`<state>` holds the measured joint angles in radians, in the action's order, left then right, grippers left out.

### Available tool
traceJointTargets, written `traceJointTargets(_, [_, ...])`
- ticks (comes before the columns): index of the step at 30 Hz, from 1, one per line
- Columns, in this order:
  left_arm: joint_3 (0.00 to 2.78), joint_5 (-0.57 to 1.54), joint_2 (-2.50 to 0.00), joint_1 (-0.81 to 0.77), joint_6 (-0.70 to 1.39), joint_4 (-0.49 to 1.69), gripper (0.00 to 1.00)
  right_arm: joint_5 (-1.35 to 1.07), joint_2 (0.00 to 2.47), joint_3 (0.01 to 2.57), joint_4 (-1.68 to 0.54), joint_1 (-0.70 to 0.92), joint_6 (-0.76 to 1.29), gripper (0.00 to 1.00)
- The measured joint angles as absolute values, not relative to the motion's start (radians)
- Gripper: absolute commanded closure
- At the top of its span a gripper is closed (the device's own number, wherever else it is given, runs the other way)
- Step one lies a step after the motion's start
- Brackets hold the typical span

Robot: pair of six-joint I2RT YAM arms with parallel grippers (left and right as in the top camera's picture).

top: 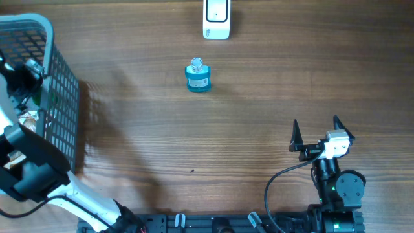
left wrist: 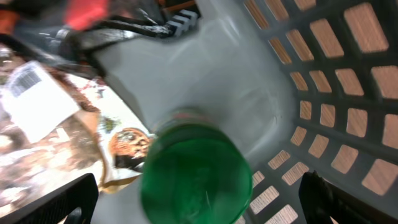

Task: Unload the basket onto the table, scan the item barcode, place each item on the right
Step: 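Lower the left gripper onto the green-lidded Knorr jar and grasp it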

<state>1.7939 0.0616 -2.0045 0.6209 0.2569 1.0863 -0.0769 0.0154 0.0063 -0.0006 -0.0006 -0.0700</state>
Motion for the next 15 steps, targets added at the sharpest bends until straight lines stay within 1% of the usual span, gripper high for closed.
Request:
traceJointTargets(6, [1.79, 0.031, -2.043, 0.57, 0.266, 1.066, 0.0, -0.077, 0.015, 0.006, -0.001, -0.001, -0.07, 0.0])
traceJointTargets(15, [1.79, -0.006, -2.056, 0.595, 0.282, 1.086, 0.0, -0.077, 0.015, 0.006, -0.001, -0.001, -0.07, 0.0])
